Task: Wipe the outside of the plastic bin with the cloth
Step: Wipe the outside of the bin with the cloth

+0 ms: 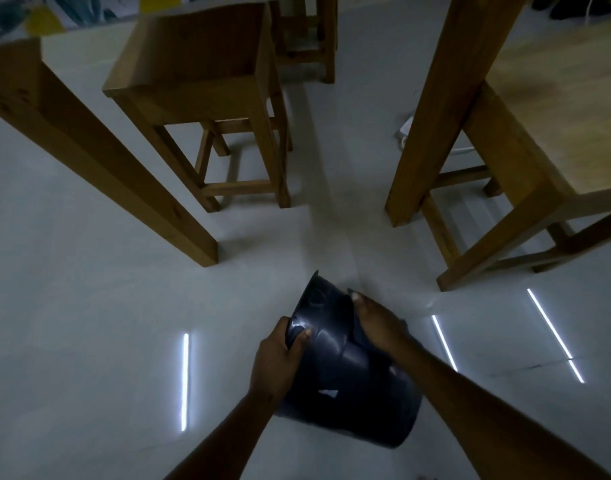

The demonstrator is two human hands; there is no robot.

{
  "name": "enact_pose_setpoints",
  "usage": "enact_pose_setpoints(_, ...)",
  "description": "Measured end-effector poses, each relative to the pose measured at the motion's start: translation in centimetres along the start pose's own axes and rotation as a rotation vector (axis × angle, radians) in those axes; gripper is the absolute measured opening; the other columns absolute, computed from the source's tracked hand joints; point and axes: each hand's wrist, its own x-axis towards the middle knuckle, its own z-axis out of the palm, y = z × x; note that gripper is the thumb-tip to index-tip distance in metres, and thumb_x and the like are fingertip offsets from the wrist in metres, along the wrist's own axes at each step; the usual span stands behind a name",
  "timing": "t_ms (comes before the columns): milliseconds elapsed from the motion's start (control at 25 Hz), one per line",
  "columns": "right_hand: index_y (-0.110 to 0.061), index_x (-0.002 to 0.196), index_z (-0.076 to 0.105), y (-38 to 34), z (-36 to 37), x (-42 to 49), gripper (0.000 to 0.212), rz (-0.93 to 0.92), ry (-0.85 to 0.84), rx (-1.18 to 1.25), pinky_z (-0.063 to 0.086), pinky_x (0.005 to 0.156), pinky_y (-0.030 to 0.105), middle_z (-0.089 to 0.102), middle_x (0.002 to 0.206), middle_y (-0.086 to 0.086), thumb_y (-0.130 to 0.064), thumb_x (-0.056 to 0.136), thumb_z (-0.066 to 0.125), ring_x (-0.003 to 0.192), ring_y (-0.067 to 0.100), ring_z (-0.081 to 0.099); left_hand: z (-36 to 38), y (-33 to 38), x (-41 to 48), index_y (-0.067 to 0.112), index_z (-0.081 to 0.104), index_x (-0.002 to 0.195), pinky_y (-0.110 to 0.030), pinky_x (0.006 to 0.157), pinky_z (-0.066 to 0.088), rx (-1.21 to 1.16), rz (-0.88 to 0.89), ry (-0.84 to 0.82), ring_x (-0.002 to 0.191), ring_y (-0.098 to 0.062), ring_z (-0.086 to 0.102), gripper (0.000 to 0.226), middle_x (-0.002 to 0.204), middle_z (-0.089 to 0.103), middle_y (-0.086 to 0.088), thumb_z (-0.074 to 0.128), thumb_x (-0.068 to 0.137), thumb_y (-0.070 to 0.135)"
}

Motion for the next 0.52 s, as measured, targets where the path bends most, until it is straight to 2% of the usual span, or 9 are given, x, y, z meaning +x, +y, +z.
enact_pose_setpoints(40, -0.025, 0.141, 0.043, 1.2, -0.2, 0.1, 0.059, 0.088, -0.021, 0.022, 0.033, 0.107, 0.037, 0.050, 0.144, 0.007, -0.052, 0.098, 0.011, 0.129, 0.028, 0.048, -0.1, 0.1, 0.0, 0.030, 0.055, 0.105, -0.020, 0.079, 0.057, 0.002, -0.021, -0.007, 0.092, -0.006, 0.068, 0.018, 0.098, 0.068, 0.012, 0.056, 0.094, 0.044)
enact_pose_setpoints(80, -0.025, 0.140, 0.043, 1.8, 0.1, -1.2, 0.063, 0.174, 0.024, 0.144, 0.035, 0.104, 0.037, 0.054, 0.140, 0.007, -0.054, 0.097, 0.007, 0.125, 0.029, 0.052, -0.1, 0.1, 0.0, 0.028, 0.057, 0.105, -0.022, 0.080, 0.058, 0.015, -0.032, -0.013, 0.093, -0.009, 0.069, 0.019, 0.099, 0.069, 0.009, 0.056, 0.094, 0.044)
enact_pose_setpoints(120, -0.023, 0.141, 0.043, 1.3, 1.4, -3.1, 0.066, 0.155, 0.064, 0.133, 0.038, 0.104, 0.038, 0.054, 0.140, 0.007, -0.053, 0.097, 0.004, 0.125, 0.028, 0.053, -0.1, 0.1, 0.2, 0.027, 0.058, 0.105, -0.025, 0.080, 0.059, 0.032, -0.034, -0.013, 0.093, -0.011, 0.069, 0.021, 0.100, 0.070, 0.007, 0.056, 0.093, 0.044)
enact_pose_setpoints(200, -0.019, 0.145, 0.035, -1.5, 3.4, -7.3, 0.058, -0.084, 0.024, 0.003, 0.034, 0.110, 0.044, 0.042, 0.149, 0.004, -0.045, 0.100, 0.011, 0.136, 0.027, 0.041, 0.0, 0.0, 0.6, 0.026, 0.059, 0.104, -0.029, 0.081, 0.060, 0.061, -0.029, 0.003, 0.090, -0.009, 0.069, 0.023, 0.100, 0.071, 0.007, 0.056, 0.093, 0.046)
enact_pose_setpoints(280, -0.023, 0.148, 0.028, -2.1, 4.3, -5.7, 0.058, -0.185, -0.003, -0.030, 0.028, 0.114, 0.044, 0.032, 0.155, -0.001, -0.045, 0.099, 0.007, 0.142, 0.021, 0.030, 0.2, 0.6, 1.2, 0.026, 0.058, 0.101, -0.032, 0.080, 0.060, 0.063, -0.022, 0.017, 0.088, -0.009, 0.069, 0.022, 0.098, 0.072, 0.007, 0.055, 0.094, 0.047)
enact_pose_setpoints(320, -0.026, 0.147, 0.030, -1.8, 3.0, -3.5, 0.060, -0.159, -0.031, 0.039, 0.031, 0.113, 0.042, 0.036, 0.154, 0.000, -0.048, 0.098, 0.003, 0.141, 0.021, 0.034, 0.2, 1.1, 1.4, 0.025, 0.058, 0.100, -0.033, 0.079, 0.060, 0.069, -0.017, 0.018, 0.087, -0.010, 0.069, 0.023, 0.098, 0.072, 0.005, 0.053, 0.094, 0.047)
enact_pose_setpoints(440, -0.034, 0.136, 0.045, 0.9, 0.5, 0.3, 0.059, -0.004, 0.054, 0.069, 0.042, 0.104, 0.041, 0.057, 0.137, 0.003, -0.055, 0.096, 0.007, 0.125, 0.023, 0.054, 0.4, 1.5, 2.0, 0.023, 0.058, 0.099, -0.037, 0.079, 0.060, 0.074, -0.025, 0.003, 0.085, -0.014, 0.069, 0.029, 0.095, 0.072, 0.002, 0.051, 0.094, 0.050)
enact_pose_setpoints(480, -0.032, 0.136, 0.045, 0.9, 1.1, -1.2, 0.059, 0.068, 0.066, 0.105, 0.042, 0.103, 0.042, 0.057, 0.137, 0.004, -0.054, 0.096, 0.007, 0.126, 0.024, 0.053, 0.4, 1.7, 2.0, 0.022, 0.058, 0.098, -0.039, 0.079, 0.059, 0.077, -0.038, -0.006, 0.085, -0.015, 0.069, 0.030, 0.094, 0.072, 0.001, 0.050, 0.094, 0.051)
enact_pose_setpoints(520, -0.028, 0.141, 0.040, 0.3, 2.6, -3.2, 0.057, 0.045, 0.070, 0.072, 0.039, 0.107, 0.044, 0.048, 0.145, 0.004, -0.049, 0.097, 0.010, 0.134, 0.025, 0.045, 0.4, 2.0, 2.2, 0.023, 0.058, 0.098, -0.041, 0.079, 0.059, 0.084, -0.045, -0.010, 0.084, -0.016, 0.069, 0.032, 0.094, 0.072, 0.001, 0.050, 0.093, 0.053)
